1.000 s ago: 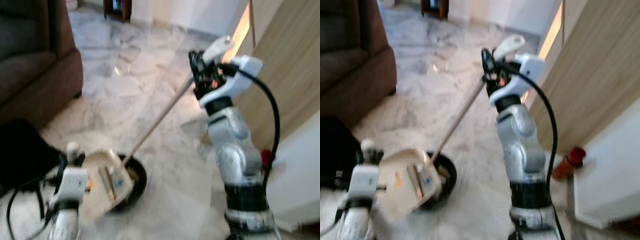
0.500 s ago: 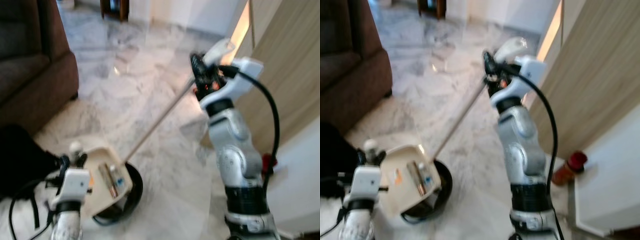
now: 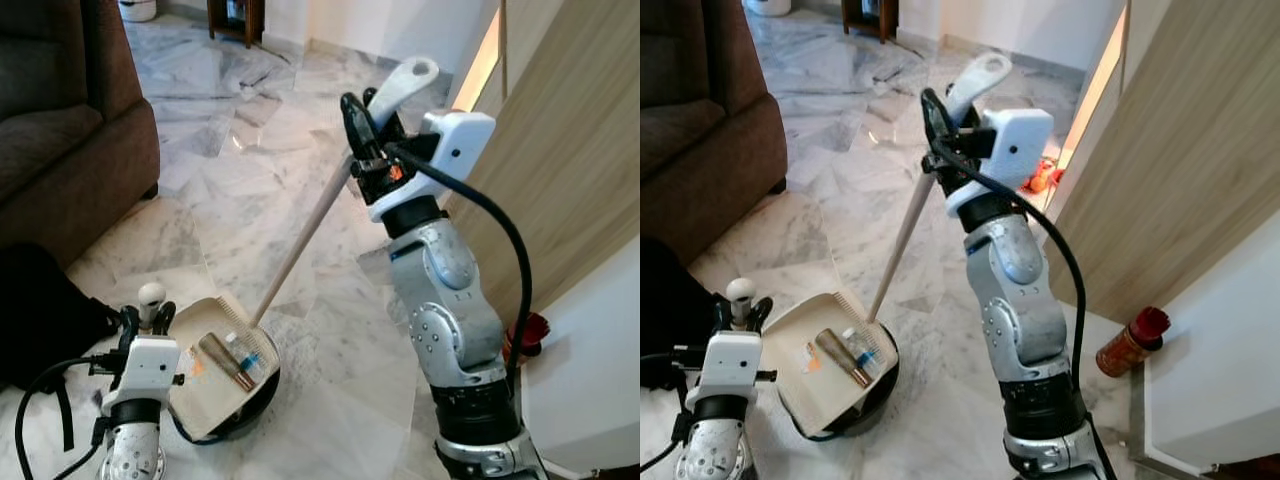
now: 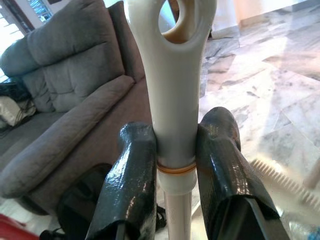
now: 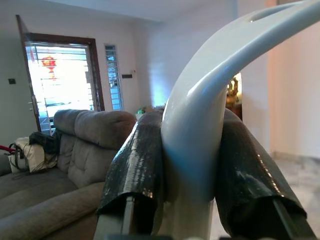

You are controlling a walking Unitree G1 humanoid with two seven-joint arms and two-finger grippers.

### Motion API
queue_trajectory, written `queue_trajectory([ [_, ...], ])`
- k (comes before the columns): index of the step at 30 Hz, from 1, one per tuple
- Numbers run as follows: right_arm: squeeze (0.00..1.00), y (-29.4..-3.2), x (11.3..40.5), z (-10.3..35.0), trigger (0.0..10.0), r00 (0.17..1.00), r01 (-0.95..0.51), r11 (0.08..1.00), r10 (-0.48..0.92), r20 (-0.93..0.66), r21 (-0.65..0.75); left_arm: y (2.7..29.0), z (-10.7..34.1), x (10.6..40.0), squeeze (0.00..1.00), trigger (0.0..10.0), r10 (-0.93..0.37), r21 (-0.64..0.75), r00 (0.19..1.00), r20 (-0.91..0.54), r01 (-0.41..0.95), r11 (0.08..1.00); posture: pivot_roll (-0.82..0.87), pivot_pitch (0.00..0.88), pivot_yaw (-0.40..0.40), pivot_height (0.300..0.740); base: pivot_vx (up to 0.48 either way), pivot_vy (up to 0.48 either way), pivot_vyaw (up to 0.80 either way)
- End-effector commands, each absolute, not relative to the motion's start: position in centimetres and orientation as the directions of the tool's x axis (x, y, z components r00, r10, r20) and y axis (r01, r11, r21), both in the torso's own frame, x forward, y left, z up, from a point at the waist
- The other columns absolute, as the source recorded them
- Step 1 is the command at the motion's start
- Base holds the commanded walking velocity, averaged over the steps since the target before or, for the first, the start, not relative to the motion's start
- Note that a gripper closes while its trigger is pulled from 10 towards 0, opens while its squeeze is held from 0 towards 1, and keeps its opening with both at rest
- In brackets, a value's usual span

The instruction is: Sweep floor

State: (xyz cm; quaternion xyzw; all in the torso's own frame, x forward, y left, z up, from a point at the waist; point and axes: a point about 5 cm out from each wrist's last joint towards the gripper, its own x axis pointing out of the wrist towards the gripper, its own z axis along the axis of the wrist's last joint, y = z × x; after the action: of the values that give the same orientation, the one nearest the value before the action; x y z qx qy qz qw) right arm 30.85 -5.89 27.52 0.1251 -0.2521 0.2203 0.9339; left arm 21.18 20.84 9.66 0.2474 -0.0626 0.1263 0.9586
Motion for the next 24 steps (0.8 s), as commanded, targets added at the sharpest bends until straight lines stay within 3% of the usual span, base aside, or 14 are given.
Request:
queue_trajectory([
  [1, 0.00, -6.2, 29.5, 29.9, 10.0, 0.702, -0.475, 0.874, 0.309, 0.642, 0.098, 20.6, 10.1, 21.2, 0.00, 10.0, 0.196, 0.463, 0.959, 0.205, -0.272, 0.843, 0.18, 0.126, -0.109, 0.740, 0.000, 0.000, 0.00],
  [11, 0.00, -5.6, 28.8, 30.4, 10.0, 0.678, -0.469, 0.880, 0.306, 0.669, 0.072, 20.6, 10.1, 21.2, 0.00, 10.0, 0.195, 0.464, 0.959, 0.205, -0.271, 0.843, 0.18, 0.124, -0.108, 0.740, 0.000, 0.000, 0.00],
  [24, 0.00, -3.5, 27.2, 29.8, 10.0, 0.628, -0.451, 0.889, 0.376, 0.681, -0.075, 20.5, 10.0, 21.1, 0.00, 10.0, 0.190, 0.470, 0.961, 0.201, -0.265, 0.842, 0.18, 0.126, -0.111, 0.740, 0.000, 0.000, 0.00],
])
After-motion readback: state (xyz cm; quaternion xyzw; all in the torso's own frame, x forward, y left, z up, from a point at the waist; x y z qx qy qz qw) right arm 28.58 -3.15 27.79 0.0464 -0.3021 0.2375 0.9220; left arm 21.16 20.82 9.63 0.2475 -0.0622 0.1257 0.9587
